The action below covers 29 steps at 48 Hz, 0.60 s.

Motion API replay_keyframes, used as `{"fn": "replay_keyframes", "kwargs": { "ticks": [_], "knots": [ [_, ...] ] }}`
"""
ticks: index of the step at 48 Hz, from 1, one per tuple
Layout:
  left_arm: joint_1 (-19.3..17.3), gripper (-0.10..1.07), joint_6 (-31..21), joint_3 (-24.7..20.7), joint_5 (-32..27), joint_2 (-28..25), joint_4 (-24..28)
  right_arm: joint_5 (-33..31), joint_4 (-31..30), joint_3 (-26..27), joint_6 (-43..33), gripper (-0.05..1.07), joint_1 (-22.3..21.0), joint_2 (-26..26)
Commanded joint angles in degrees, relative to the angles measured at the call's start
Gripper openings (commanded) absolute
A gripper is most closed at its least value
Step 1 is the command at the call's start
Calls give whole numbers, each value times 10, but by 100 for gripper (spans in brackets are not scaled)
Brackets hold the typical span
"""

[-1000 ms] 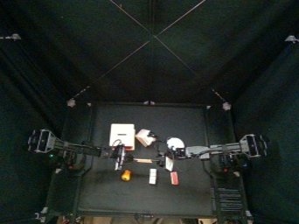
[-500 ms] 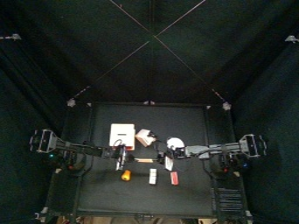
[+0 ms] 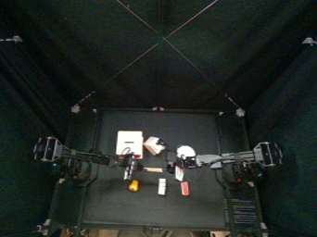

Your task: Regrasp cleaver

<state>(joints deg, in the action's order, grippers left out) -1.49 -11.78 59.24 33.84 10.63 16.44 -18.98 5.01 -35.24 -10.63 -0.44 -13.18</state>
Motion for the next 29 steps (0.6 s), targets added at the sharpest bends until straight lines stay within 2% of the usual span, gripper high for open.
{"fn": "replay_keyframes", "kwargs": {
  "ticks": [1, 13, 20, 26, 29],
  "knots": [
    [3, 18, 1, -16, 4, -13, 4, 1, -16, 8, -2, 36, 1, -8],
    [7, 18, 3, -38, -11, -22, -9, -36, -52, 3, -7, 36, 14, -11],
    [37, 18, 27, -70, -110, -7, -36, -54, -53, 3, -9, 36, 25, -11],
    [78, 18, 58, -101, -201, -5, -74, -65, -47, 3, -11, 36, 33, -15],
    [91, 18, 73, -107, -205, -8, -87, -66, -41, 3, -19, 36, 40, -18]
  ]
}}
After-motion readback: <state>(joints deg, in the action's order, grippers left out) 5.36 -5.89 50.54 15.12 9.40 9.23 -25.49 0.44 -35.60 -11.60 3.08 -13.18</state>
